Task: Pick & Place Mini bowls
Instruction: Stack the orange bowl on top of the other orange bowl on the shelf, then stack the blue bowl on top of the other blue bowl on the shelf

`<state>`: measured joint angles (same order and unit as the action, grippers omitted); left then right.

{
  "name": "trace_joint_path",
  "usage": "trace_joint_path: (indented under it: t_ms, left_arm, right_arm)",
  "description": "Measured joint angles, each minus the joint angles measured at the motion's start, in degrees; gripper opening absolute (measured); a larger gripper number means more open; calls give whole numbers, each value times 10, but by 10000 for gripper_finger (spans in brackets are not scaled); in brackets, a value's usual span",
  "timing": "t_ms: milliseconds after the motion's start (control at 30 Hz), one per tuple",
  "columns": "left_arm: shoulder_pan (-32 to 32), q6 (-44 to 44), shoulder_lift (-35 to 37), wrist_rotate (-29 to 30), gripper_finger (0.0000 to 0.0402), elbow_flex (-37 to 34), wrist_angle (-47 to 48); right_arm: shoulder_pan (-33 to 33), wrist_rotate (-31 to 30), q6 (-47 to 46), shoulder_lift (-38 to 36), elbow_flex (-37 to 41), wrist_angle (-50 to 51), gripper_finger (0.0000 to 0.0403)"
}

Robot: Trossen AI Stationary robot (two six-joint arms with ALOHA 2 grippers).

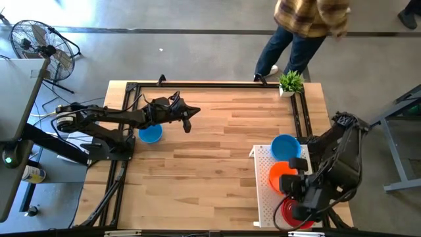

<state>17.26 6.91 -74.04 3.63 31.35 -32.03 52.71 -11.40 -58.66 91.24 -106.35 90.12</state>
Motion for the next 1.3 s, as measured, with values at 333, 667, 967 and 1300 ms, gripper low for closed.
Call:
trace_joint_path:
  t_ms: [333,667,967,1300]
  left_arm:
    - [0,9,0,1,1,0,0]
    - [0,9,0,0,1,0,0]
    - [0,9,0,-14,1,0,4]
    - [0,-2,49,-57,1,1,133]
  right_arm:
    - [4,4,6,0,57,-2,7]
    - [4,14,-2,-1,72,-2,73]
    - [-15,35,24,-2,71,-46,85]
    - [-91,-19,290,-83,107,-208,12]
